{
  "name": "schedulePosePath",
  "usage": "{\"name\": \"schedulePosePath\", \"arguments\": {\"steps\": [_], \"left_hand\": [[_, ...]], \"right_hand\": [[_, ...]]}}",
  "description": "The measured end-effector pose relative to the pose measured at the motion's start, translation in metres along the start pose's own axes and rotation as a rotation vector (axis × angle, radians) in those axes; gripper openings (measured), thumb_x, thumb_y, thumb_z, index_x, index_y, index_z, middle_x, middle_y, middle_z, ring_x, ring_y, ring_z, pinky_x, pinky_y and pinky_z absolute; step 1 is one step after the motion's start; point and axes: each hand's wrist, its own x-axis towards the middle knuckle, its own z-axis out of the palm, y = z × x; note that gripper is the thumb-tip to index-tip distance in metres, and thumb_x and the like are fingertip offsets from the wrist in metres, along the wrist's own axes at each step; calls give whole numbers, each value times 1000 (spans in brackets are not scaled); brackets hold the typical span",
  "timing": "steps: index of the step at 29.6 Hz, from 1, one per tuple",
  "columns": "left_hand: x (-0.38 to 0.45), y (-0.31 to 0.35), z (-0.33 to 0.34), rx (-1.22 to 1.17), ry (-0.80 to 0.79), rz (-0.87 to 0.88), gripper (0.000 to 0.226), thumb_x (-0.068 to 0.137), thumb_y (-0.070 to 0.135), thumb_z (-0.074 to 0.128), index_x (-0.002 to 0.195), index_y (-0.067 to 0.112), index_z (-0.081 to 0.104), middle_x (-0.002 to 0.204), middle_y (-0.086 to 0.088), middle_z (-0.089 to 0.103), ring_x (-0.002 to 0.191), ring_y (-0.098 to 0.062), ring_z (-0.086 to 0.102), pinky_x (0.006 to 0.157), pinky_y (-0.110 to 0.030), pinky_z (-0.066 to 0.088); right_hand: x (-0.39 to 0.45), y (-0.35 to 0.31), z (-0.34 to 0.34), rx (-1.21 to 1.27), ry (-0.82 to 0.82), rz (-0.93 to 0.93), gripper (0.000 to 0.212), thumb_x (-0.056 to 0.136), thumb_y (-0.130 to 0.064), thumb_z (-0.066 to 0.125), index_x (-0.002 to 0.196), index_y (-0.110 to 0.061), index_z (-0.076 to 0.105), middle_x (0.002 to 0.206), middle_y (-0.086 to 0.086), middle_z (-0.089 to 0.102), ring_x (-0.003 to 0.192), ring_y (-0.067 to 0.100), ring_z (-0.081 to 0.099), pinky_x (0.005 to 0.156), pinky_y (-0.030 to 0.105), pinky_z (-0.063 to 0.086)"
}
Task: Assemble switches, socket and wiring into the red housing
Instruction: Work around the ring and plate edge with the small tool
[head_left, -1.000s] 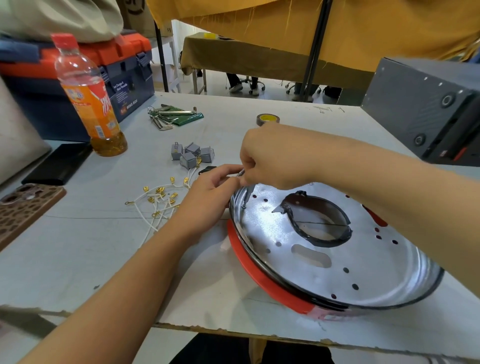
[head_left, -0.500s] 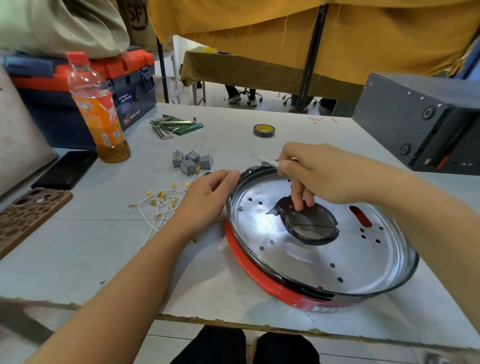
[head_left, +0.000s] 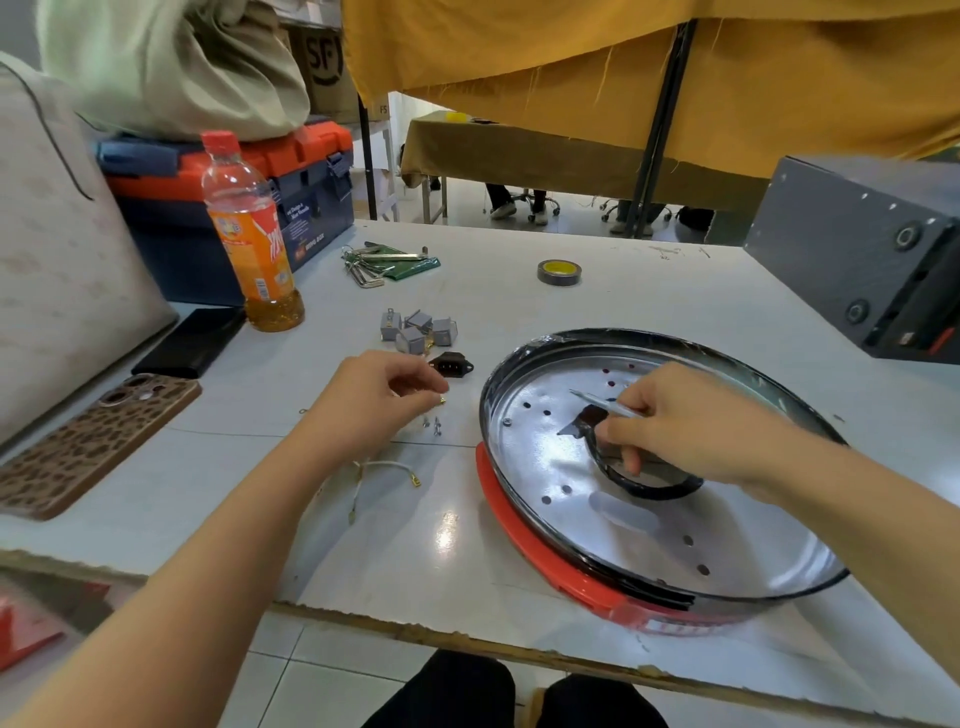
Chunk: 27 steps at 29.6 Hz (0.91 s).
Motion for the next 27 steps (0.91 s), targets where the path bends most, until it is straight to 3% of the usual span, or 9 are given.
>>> {"name": "schedulePosePath", "arguments": {"steps": [7, 14, 20, 27], "left_hand": [[-5, -3, 3, 285, -141, 47, 13, 82, 9, 67, 87, 19, 73, 82, 3, 64, 70, -7, 52, 59, -7, 36], [-7, -6, 8, 336, -92, 107, 5, 83, 15, 68, 83, 19, 72, 81, 2, 63, 73, -9, 51, 60, -10, 34], [-11, -1, 6, 89, 78, 74, 7, 79, 9, 69, 74, 14, 68, 68, 8, 67, 59, 5, 56, 56, -4, 39], [-14, 23, 6, -212, 58, 76, 6, 80, 4, 70, 78, 4, 63, 77, -12, 70, 72, -22, 67, 70, -29, 57]], "right_hand": [[5, 4, 10, 18, -107, 38, 41, 91, -27, 58, 52, -16, 51, 36, -10, 44, 32, 3, 36, 38, 12, 29], [13, 3, 8, 79, -161, 23, 43, 91, -25, 58, 51, -16, 49, 43, -5, 44, 38, 9, 35, 41, 15, 28], [18, 1, 11, 127, -149, 68, 39, 93, -22, 56, 55, -13, 52, 31, -11, 43, 28, 1, 36, 34, 9, 27], [17, -2, 11, 219, -169, 140, 35, 93, -15, 55, 58, -11, 50, 37, -6, 46, 28, 5, 36, 34, 9, 28]]}}
